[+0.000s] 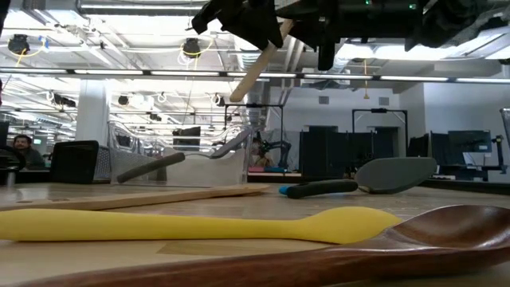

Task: Pick & Place Kitchen Items
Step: Put the right wooden slotted spatula into the right transparent bin

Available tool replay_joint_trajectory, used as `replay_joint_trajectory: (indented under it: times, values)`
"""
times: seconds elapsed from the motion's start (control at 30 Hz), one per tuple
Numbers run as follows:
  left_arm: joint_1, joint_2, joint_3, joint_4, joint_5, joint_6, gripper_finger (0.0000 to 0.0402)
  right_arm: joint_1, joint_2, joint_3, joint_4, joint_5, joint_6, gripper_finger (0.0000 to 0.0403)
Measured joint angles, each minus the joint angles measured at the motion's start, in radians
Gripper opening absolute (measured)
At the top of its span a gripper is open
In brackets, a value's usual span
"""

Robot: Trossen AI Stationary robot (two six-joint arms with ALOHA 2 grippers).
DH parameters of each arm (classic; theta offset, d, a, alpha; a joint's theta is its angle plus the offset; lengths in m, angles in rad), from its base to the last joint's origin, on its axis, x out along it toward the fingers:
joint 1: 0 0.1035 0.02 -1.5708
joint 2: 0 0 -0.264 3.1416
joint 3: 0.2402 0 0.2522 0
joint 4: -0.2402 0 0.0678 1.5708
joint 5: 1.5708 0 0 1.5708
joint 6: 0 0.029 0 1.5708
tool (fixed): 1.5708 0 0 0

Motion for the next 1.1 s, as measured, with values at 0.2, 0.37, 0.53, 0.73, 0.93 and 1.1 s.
replay_joint_trajectory:
  times: [0.2,0.37,0.53,0.73,0.93,1.1]
  values:
    - [0.000,-0.001,-0.050,0.003,0.005,-0.056,0.0049,0.002,-0.003,-0.001,0.002,0.000,-0.007,0.0018]
    - [0.000,-0.001,-0.073,0.017,0.015,-0.064,0.0033,0.002,-0.004,-0.001,-0.014,0.001,-0.002,0.0018]
    - [0.000,-0.012,-0.074,0.037,0.016,-0.056,0.0027,0.002,-0.004,-0.001,-0.018,-0.005,-0.006,0.0018]
    - [-0.011,-0.095,-0.074,0.041,0.043,0.001,0.0032,-0.031,-0.092,0.000,-0.192,-0.027,-0.008,0.0018]
    - [-0.038,-0.173,-0.074,0.039,0.046,0.031,0.0027,-0.074,-0.283,0.000,-0.435,-0.025,-0.036,0.0018]
    - [-0.062,-0.217,-0.107,0.040,0.046,0.051,0.0021,-0.103,-0.494,-0.001,-0.688,-0.025,-0.036,0.0018]
